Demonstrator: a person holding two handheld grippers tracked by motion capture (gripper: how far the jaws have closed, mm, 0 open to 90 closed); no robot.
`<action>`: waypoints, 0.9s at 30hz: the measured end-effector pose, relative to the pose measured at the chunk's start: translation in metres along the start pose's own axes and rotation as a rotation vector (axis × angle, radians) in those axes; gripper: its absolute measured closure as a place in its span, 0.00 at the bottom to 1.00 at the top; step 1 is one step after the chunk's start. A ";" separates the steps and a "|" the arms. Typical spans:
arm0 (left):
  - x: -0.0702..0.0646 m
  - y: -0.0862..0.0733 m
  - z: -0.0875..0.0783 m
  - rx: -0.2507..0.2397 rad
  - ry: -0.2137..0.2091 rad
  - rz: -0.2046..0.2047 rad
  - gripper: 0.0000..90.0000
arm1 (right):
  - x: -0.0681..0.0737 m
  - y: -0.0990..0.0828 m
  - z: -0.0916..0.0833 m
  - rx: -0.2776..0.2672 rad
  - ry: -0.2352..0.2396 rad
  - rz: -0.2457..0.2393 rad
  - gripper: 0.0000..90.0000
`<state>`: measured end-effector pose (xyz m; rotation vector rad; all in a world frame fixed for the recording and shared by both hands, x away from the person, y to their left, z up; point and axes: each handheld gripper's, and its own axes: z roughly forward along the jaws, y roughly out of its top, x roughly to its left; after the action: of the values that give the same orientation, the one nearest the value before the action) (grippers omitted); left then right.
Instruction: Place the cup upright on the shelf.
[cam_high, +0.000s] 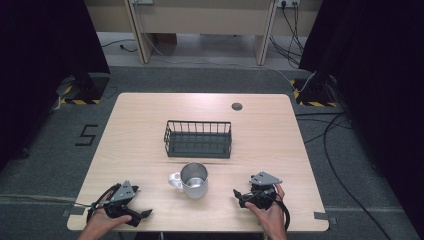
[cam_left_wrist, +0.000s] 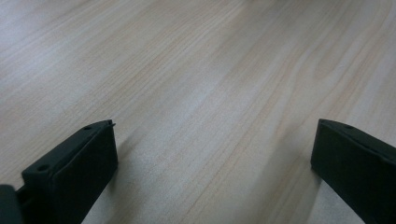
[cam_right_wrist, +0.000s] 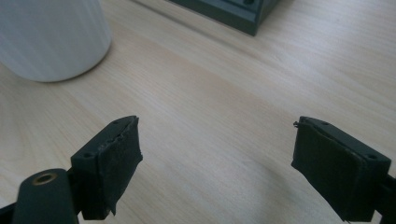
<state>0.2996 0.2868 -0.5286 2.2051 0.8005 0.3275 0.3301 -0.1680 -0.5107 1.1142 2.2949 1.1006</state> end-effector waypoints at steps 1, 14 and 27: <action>0.000 0.000 0.000 0.000 0.000 0.000 0.00 | 0.001 0.001 -0.001 -0.006 0.003 -0.005 0.17; 0.000 0.000 0.000 0.000 -0.001 0.001 0.00 | 0.018 0.014 -0.009 -0.077 0.045 -0.047 0.17; 0.001 0.001 0.001 0.000 -0.002 0.003 0.00 | 0.036 0.023 -0.011 -0.177 0.146 -0.082 0.17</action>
<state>0.3007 0.2865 -0.5286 2.2064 0.7965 0.3266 0.3127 -0.1357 -0.4853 0.8922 2.2761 1.3626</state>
